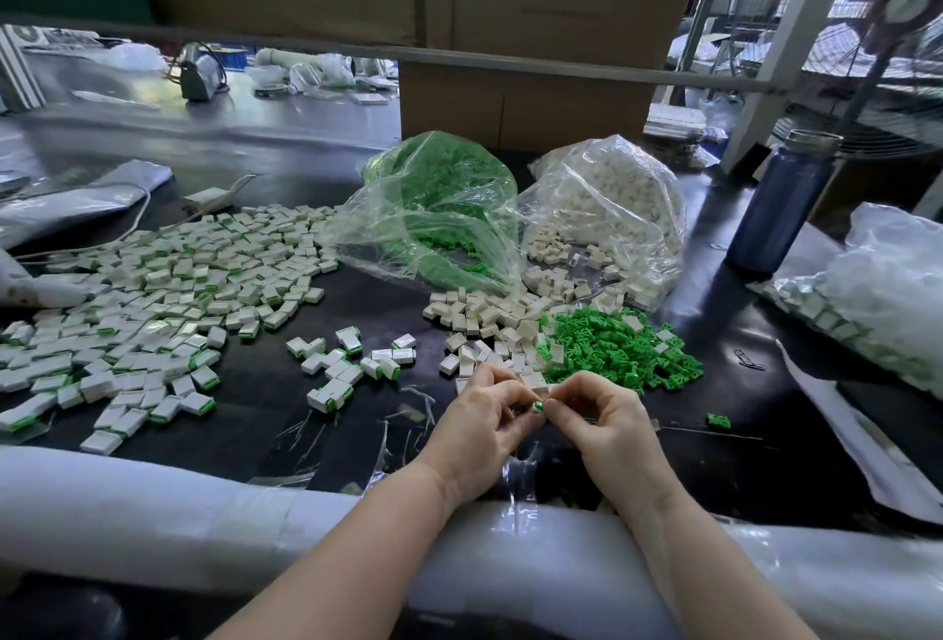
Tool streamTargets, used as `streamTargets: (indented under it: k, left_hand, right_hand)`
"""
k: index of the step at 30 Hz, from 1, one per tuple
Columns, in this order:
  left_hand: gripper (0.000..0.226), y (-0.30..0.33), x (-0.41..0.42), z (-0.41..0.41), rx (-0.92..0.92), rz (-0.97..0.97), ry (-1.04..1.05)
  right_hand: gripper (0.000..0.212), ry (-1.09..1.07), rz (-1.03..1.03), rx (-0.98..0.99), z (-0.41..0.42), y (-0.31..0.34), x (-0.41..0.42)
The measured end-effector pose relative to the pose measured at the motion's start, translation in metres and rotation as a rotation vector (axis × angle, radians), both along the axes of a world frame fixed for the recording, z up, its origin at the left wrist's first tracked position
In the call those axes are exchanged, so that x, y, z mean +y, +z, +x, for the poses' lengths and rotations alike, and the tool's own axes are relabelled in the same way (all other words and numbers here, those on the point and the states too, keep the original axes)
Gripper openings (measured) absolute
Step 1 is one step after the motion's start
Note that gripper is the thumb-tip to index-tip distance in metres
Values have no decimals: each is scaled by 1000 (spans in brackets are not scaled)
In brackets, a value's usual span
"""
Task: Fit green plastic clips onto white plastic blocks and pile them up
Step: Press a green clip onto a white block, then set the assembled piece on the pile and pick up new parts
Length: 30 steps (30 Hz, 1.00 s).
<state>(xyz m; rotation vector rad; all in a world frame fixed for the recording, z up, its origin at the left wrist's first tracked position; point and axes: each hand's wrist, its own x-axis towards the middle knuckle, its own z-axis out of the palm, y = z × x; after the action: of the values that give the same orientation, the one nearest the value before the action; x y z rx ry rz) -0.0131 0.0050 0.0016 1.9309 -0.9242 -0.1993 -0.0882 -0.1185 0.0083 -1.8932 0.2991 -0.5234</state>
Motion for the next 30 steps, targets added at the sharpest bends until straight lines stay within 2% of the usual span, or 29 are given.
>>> streamTargets:
  k: [3, 7, 12, 15, 17, 22, 30]
  left_hand:
    - [13, 0, 0, 0, -3, -14, -1]
    - [12, 1, 2, -1, -8, -41, 37]
    - [19, 2, 6, 3, 0, -150, 362]
    - [20, 2, 10, 11, -21, -208, 595]
    - [21, 1, 12, 15, -1, -225, 679]
    - [32, 1, 14, 16, 12, -152, 703]
    - [43, 2, 12, 14, 58, 104, 646]
  right_hand:
    - [18, -4, -69, 23, 1, -1, 0]
    - [14, -39, -50, 3, 0, -1, 0]
    - [17, -236, -56, -4, 1, -4, -8]
    - [16, -344, -106, 38, 2, -7, -12]
    - [14, -378, -130, 77, 2, -8, -14]
    - [6, -401, -188, 139, 3, -9, -15]
    - [17, -412, -283, 224, 3, -12, -17]
